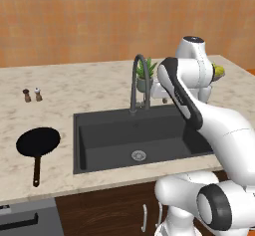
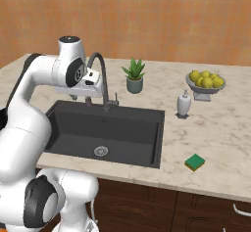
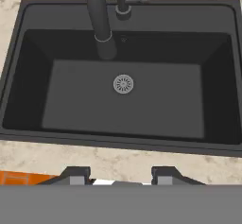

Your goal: Pick the pan and sponge and place them into the sink. Then turn on the water.

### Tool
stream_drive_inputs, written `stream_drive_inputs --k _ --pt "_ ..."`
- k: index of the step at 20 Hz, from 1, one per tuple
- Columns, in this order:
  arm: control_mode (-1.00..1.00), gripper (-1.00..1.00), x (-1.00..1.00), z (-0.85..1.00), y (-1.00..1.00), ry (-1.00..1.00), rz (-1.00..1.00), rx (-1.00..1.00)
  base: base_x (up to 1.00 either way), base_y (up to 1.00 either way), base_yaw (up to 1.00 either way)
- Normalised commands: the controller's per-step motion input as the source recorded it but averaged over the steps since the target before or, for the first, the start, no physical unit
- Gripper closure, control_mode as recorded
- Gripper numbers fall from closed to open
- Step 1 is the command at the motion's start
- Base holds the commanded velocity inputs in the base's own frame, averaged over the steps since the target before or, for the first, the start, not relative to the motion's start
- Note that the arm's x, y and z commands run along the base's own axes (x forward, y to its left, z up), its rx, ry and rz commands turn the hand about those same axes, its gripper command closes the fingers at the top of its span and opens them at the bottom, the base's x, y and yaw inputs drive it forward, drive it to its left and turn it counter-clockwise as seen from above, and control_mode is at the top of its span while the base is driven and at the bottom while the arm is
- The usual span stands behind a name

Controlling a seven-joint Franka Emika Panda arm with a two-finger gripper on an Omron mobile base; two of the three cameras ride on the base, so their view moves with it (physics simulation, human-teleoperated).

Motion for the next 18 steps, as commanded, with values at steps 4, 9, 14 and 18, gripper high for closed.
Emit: stream_drive_inputs --k 4,9,14,18 --pt "-1.0 -1.0 -0.03 -0.01 0.42 0.0 0.03 0.0 0.0 0.0 0.0" --pt "-1.0 -1.0 -0.22 0.0 1.0 0.07 0.08 -0.18 0.0 0.0 0.0" --pt "-1.0 -1.0 -0.14 -0.08 1.0 0.17 0.12 -0.2 0.0 0.0 0.0" --pt "-1.0 -1.0 0.06 -0.36 1.0 0.16 0.0 -0.19 0.0 0.0 0.0"
